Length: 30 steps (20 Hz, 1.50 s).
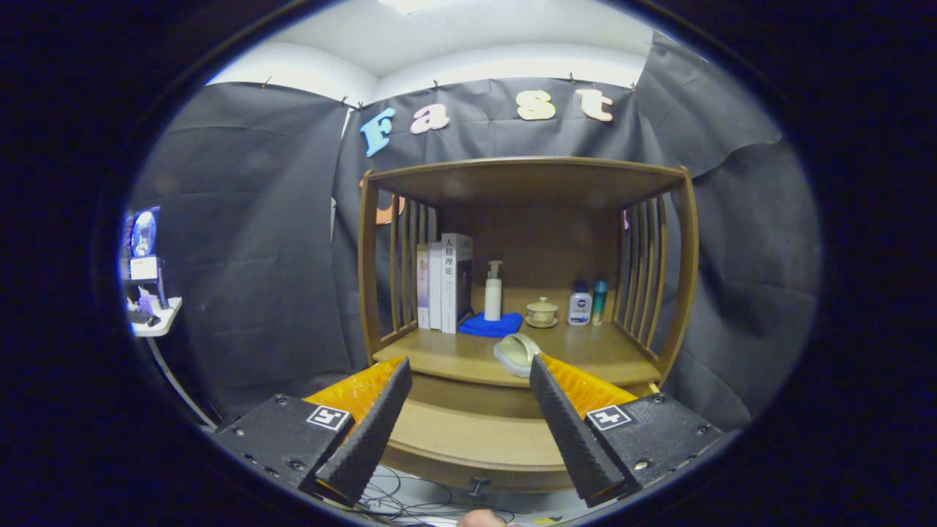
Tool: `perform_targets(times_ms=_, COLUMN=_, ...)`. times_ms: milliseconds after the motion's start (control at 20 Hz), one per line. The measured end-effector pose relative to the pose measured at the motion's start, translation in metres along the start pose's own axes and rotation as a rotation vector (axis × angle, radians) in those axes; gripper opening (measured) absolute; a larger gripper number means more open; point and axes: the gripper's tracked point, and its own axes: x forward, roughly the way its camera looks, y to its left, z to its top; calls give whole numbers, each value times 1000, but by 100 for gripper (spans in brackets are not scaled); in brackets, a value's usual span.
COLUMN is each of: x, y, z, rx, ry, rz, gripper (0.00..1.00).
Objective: Pull open the drawer, take out the items inside it, and place them on the countertop above the cabinet.
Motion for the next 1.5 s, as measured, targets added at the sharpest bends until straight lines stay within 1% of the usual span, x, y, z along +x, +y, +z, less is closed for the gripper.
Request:
perform_targets(times_ms=100, x=-6, y=1, z=-24, rx=-27, ry=0, rz=-13, gripper=100)
perform_targets(times_ms=200, x=-10, y=0, z=-49, rx=-57, ry=18, rz=-47, gripper=100)
perform_targets(times_ms=450, x=-16, y=7, z=-105, rx=-52, ry=65, rz=-70, gripper=100)
perform_targets(times_ms=700, x=-17, y=4, z=-141, rx=-71, ry=83, rz=-100, gripper=100)
perform_targets(times_ms=950, x=-17, y=-2, z=-190, rx=-61, ry=162, rz=-131, gripper=100)
perform_targets(times_ms=1200, x=-7, y=-21, z=-215, rx=-10, ry=201, rz=-210, gripper=100)
perform_targets(times_ms=1500, x=20, y=-26, z=-205, rx=56, ry=164, rz=-272, gripper=100)
